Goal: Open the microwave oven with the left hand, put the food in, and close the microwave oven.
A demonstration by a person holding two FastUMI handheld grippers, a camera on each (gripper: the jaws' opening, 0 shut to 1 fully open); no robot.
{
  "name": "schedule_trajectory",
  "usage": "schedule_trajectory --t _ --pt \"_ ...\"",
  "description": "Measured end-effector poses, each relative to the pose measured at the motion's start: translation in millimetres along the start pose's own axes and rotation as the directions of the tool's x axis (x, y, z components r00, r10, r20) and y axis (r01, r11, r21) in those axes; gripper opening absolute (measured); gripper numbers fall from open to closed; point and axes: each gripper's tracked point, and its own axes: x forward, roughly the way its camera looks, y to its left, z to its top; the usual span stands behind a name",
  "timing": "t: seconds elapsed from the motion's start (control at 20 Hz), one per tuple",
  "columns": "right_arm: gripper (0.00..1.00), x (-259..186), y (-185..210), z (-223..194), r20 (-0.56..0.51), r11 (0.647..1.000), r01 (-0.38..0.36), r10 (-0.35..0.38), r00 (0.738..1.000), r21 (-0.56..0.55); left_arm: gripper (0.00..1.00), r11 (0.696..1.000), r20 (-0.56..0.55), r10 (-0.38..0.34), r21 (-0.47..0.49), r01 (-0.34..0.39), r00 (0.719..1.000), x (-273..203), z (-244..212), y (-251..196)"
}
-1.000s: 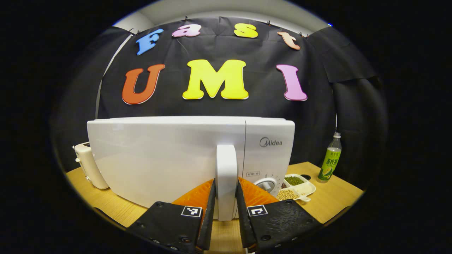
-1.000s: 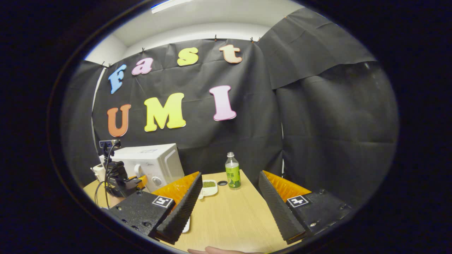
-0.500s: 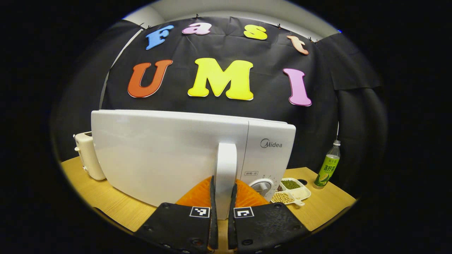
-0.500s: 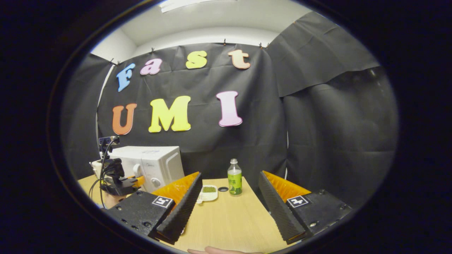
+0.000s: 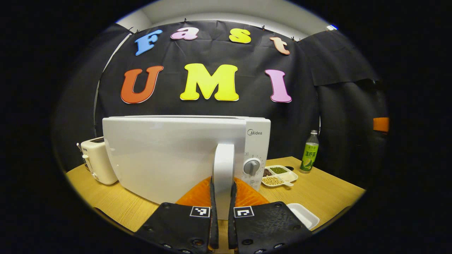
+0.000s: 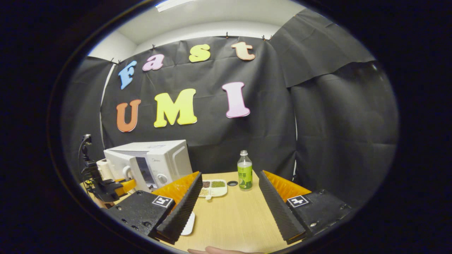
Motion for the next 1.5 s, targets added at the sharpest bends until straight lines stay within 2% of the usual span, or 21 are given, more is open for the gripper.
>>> schedule_trajectory --t 0.1,0.15,0.2,0.25,0.3,0.45,0.5,0.55,0.6,0.65,0.7,0.8,0.85,0.95,1.0,1.05,1.15,1.3,1.35,1.4,1.5 --pt "0.95 -19.1 8.4 2.8 0.001 1.000 0.001 -0.001 1.000 0.003 0.10 1.000 -0.010 -0.012 -0.020 0.012 1.000 -29.1 -5.2 9.7" --pt "1.00 -28.1 11.9 3.7 0.001 1.000 0.004 -0.004 1.000 -0.002 0.10 1.000 -0.005 -0.005 -0.027 0.005 1.000 -45.0 -4.2 16.8" --pt "0.94 -38.1 15.7 3.8 0.002 1.000 0.004 -0.004 1.000 -0.008 0.10 1.000 -0.013 0.006 -0.029 -0.006 1.000 -60.9 -7.3 24.9" --pt "0.94 -47.5 21.3 5.3 0.003 1.000 0.000 0.000 1.000 -0.014 0.10 0.998 0.002 0.055 -0.029 -0.055 0.998 -77.2 -4.5 42.4" --pt "1.00 -55.5 28.1 6.5 0.002 1.000 -0.005 0.005 1.000 -0.020 0.38 0.998 -0.003 0.021 -0.060 -0.021 1.000 -86.8 -6.6 47.2" --pt "1.00 -79.2 45.9 13.8 0.022 0.999 -0.004 0.005 1.000 -0.045 0.36 0.996 0.016 0.056 -0.075 -0.054 0.998 -138.1 -2.3 80.6" --pt "1.00 -85.1 54.7 16.2 0.036 0.998 -0.005 0.008 0.999 -0.065 0.39 0.995 0.011 0.074 -0.074 -0.073 0.997 -153.0 -3.5 94.1" --pt "0.94 -91.3 63.4 16.6 0.046 0.996 -0.005 0.009 0.999 -0.092 0.63 0.993 -0.006 0.100 -0.063 -0.101 0.995 -168.8 -6.8 107.8" --pt "0.94 -96.0 71.5 14.7 0.050 0.994 -0.014 0.019 0.999 -0.109 0.86 0.991 -0.018 0.126 -0.051 -0.127 0.992 -184.4 -9.3 122.2" --pt "1.00 -101.0 84.0 14.3 0.049 0.993 -0.041 0.047 0.998 -0.112 0.90 0.988 -0.032 0.151 -0.028 -0.152 0.988 -201.5 -10.9 135.0" --pt "0.95 -103.4 95.8 13.9 0.049 0.992 -0.070 0.075 0.996 -0.109 0.93 0.983 -0.024 0.186 0.003 -0.186 0.982 -222.1 -6.4 148.7" --pt "0.94 -102.8 106.8 16.7 0.046 0.989 -0.085 0.091 0.995 -0.118 0.94 0.969 -0.004 0.246 0.036 -0.246 0.969 -259.7 6.4 171.8" --pt "1.00 -99.8 112.4 19.9 0.047 0.987 -0.087 0.094 0.994 -0.136 0.94 0.964 0.001 0.264 0.036 -0.264 0.965 -274.5 13.0 177.0" --pt "1.00 -93.7 126.3 23.7 0.037 0.984 -0.098 0.104 0.994 -0.148 0.95 0.955 -0.001 0.293 0.045 -0.292 0.956 -298.9 26.3 182.2" --pt "0.95 -89.9 131.4 23.7 0.025 0.984 -0.105 0.109 0.994 -0.143 0.95 0.949 0.009 0.312 0.051 -0.312 0.950 -308.6 36.9 186.5" --pt "0.95 -85.0 137.0 23.1 0.009 0.984 -0.114 0.116 0.993 -0.138 0.95 0.943 0.012 0.330 0.047 -0.330 0.944 -315.0 46.1 190.5" --pt "0.95 -71.8 142.0 25.3 -0.018 0.984 -0.118 0.117 0.993 -0.134 0.95 0.946 0.019 0.323 0.021 -0.323 0.946 -318.8 64.5 186.2" --pt "0.94 -41.8 143.9 21.8 -0.098 0.980 -0.119 0.104 0.990 -0.162 0.95 0.963 0.036 0.268 -0.028 -0.267 0.963 -310.2 93.8 172.7" --pt "1.00 -29.0 144.4 19.3 -0.138 0.978 -0.129 0.107 0.985 -0.165 0.95 0.965 0.056 0.261 -0.030 -0.260 0.964 -302.3 106.5 172.9" --pt "0.95 -18.3 144.8 16.4 -0.175 0.977 -0.138 0.109 0.979 -0.164 0.95 0.963 0.069 0.268 -0.028 -0.267 0.961 -297.0 115.9 175.6" --pt "0.95 6.4 144.7 6.4 -0.259 0.974 -0.169 0.126 0.958 -0.151 0.95 0.962 0.098 0.272 -0.019 -0.272 0.957 -287.2 133.3 176.4"
